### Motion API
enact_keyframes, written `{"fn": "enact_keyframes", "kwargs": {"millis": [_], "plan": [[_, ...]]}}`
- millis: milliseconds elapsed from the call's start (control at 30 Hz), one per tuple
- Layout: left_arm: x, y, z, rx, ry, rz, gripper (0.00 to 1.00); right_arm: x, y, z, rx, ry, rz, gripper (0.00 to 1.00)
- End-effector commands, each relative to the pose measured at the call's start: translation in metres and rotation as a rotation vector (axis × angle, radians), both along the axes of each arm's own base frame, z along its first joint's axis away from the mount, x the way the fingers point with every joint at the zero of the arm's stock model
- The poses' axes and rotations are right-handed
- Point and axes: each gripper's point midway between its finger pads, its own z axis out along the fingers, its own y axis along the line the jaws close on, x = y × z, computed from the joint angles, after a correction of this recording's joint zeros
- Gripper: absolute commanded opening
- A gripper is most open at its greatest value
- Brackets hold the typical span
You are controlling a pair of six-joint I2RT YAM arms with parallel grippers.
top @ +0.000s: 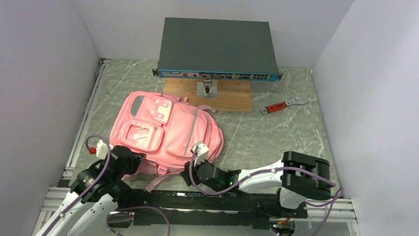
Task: Pack the student bag
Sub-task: Zip the student bag at the center of the board.
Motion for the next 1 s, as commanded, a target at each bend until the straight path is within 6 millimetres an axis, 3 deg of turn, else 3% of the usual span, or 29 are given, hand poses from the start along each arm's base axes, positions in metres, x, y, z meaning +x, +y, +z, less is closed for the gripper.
{"fn": "enact_keyframes", "kwargs": {"millis": [0, 100, 200, 467, 700, 967], "plan": [[-0.011, -0.023, 0.005, -0.115, 0.037, -0.079, 0.00, 0.012, 0.020, 0.048, 0.210, -0.091, -0.010, 0.45], [-0.011, -0.024, 0.007, -0.115, 0.033, -0.084, 0.00, 0.009, 0.030, 0.043, 0.189, -0.085, 0.018, 0.33], [-0.011, -0.023, 0.006, -0.106, 0.038, -0.085, 0.00, 0.008, 0.033, 0.041, 0.189, -0.086, 0.035, 0.28], [-0.011, -0.023, 0.003, -0.112, 0.038, -0.081, 0.00, 0.007, 0.038, 0.041, 0.186, -0.117, 0.051, 0.26], [-0.012, -0.019, 0.004, -0.103, 0.034, -0.074, 0.00, 0.015, 0.038, 0.029, 0.125, -0.121, 0.011, 0.33], [-0.012, -0.016, 0.005, -0.087, 0.030, -0.065, 0.00, 0.017, 0.039, 0.019, 0.041, -0.139, 0.010, 0.25]]}}
